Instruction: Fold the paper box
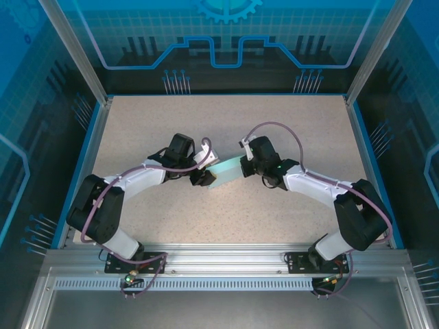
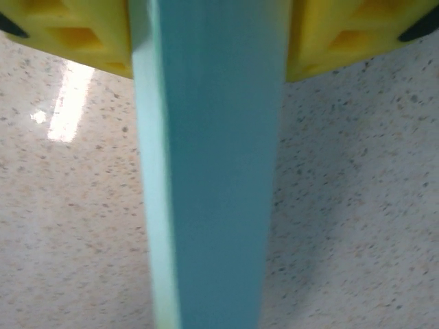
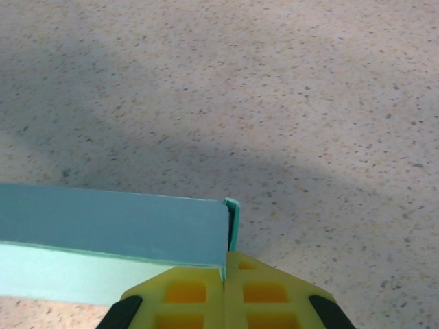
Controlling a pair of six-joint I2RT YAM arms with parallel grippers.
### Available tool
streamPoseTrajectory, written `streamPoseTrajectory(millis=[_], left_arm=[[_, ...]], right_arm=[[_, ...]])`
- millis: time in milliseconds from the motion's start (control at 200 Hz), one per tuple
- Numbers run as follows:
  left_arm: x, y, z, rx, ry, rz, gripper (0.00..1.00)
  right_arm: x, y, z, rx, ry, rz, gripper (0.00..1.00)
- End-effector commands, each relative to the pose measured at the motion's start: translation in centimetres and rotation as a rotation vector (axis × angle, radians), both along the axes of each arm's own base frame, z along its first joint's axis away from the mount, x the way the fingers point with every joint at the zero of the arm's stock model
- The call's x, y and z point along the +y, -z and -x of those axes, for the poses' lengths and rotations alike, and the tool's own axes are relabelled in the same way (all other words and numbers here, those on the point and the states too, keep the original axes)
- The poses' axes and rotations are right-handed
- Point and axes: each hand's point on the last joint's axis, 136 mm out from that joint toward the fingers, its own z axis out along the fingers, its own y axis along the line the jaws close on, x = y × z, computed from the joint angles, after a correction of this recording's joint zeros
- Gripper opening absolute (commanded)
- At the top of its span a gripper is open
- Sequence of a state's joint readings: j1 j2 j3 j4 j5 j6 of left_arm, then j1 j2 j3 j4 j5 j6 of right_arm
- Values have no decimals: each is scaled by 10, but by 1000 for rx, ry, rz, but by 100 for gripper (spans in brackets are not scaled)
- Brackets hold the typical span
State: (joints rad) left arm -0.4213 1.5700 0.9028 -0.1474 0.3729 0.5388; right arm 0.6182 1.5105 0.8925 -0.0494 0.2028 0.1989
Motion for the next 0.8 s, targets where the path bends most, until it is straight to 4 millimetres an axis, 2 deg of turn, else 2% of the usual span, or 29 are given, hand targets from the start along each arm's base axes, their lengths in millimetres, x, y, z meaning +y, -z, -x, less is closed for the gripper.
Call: streamPoseTrajectory(millis=[0, 155, 275, 380, 490, 570, 790], left_arm=[[1, -11, -16, -44, -49, 4, 61], [2, -21, -15, -59, -71, 33, 71], [4, -33, -13, -64, -113, 66, 73], [12, -50, -10, -60, -210, 121, 73], [29, -65, -4, -53, -367, 175, 73], [42, -66, 4, -25, -459, 194, 71], [53, -53, 30, 84, -545, 191, 61]], right_arm=[[-9, 33, 36, 167, -7, 112, 2], [-8, 29, 36, 152, 27, 128, 2], [-9, 29, 37, 152, 44, 143, 2], [-7, 29, 38, 147, 48, 153, 2], [-7, 27, 37, 143, 53, 157, 2], [-6, 26, 37, 137, 53, 153, 2], [-5, 22, 36, 129, 52, 152, 2]])
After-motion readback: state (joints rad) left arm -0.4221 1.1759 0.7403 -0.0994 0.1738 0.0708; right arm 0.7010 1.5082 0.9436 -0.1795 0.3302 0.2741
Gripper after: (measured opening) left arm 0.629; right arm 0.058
